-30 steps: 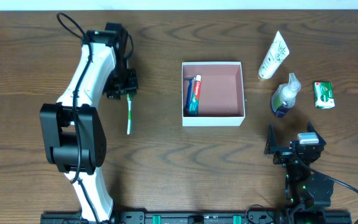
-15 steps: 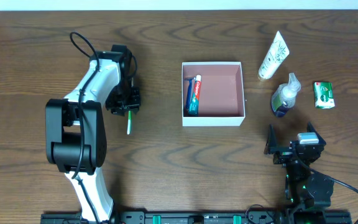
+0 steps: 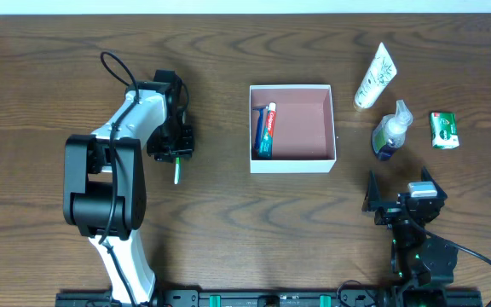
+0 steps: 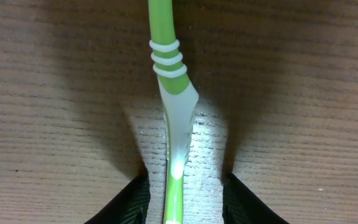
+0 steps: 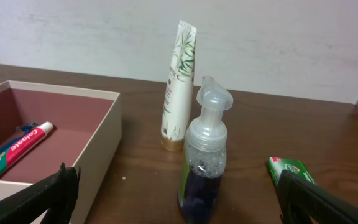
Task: Pack container
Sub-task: 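Move left gripper to the green toothbrush and grasp its handle, then lift toothbrush with left gripper and place it in the box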
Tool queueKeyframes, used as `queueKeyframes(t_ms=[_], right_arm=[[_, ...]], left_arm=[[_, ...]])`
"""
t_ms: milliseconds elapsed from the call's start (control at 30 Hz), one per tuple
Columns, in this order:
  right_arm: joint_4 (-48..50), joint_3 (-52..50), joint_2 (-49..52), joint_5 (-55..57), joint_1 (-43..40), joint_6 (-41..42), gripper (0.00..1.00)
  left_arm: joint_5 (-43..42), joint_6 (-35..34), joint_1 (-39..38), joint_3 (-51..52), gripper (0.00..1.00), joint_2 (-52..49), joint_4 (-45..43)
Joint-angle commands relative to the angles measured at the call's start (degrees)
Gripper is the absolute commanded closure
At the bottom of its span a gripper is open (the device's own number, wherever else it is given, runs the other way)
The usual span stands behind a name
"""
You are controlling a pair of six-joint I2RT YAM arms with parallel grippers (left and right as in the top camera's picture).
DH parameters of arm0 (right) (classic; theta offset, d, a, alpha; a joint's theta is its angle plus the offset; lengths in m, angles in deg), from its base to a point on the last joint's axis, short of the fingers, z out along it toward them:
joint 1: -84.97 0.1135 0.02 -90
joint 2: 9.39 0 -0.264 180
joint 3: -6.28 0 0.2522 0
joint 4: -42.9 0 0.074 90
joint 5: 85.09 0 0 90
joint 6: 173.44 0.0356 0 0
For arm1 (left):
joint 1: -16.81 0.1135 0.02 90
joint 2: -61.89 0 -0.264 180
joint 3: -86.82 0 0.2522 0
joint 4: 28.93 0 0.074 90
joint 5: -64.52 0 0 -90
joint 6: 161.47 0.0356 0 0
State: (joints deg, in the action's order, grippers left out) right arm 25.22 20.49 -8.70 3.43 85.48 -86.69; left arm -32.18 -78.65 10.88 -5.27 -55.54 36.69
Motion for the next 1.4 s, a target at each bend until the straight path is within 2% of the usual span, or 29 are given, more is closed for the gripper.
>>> queueKeyframes(t_ms=[0,100,200,267,300,600,800,933,1233,1367], right_arm=[[-0.22,-0.13,-0.42,0.37,1.01,-0.68,0.01],[-0.22,-0.13,-0.42,0.37,1.01,-0.68,0.01],[-0.22,-0.13,-0.42,0.37,1.01,-0.68,0.01],[-0.22,-0.13,-0.42,0.37,1.01,-0.68,0.01],[-0.22,-0.13,-0.42,0.37,1.01,-0.68,0.01],[-0.22,-0.13,-0.42,0.37,1.01,-0.68,0.01],[-0.22,-0.13,-0.42,0.37,1.01,-0.68,0.01],[-0.22,-0.13,-0.42,0.37,1.01,-0.68,0.01],[-0.22,-0.13,-0.42,0.37,1.01,-0.68,0.01],[-0.22,-0.13,-0.42,0.37,1.01,-0.68,0.01]], left_arm=[[-0.17,0.96,0.04,1.36,0.66,-0.42,-0.44],[-0.17,0.96,0.04,1.36,0.73,-0.46,-0.74],[-0.17,0.94,0.04,1.33,0.74,-0.46,-1.01],[-0.17,0.92,0.04,1.07,0.9,-0.46,-1.09],[-0.17,0.92,0.04,0.63,0.94,-0.46,-0.98],[-0.24,0.66,0.02,-12.07,0.94,-0.42,4.13],[-3.89,-1.09,-1.99,-30.6,0.94,0.57,12.48],[-6.84,-4.74,-7.34,-41.77,0.94,0.9,14.05],[-6.08,-13.81,-20.28,-43.74,0.94,-0.85,13.66],[-5.73,-14.21,-22.8,-43.71,0.94,-2.75,14.34]])
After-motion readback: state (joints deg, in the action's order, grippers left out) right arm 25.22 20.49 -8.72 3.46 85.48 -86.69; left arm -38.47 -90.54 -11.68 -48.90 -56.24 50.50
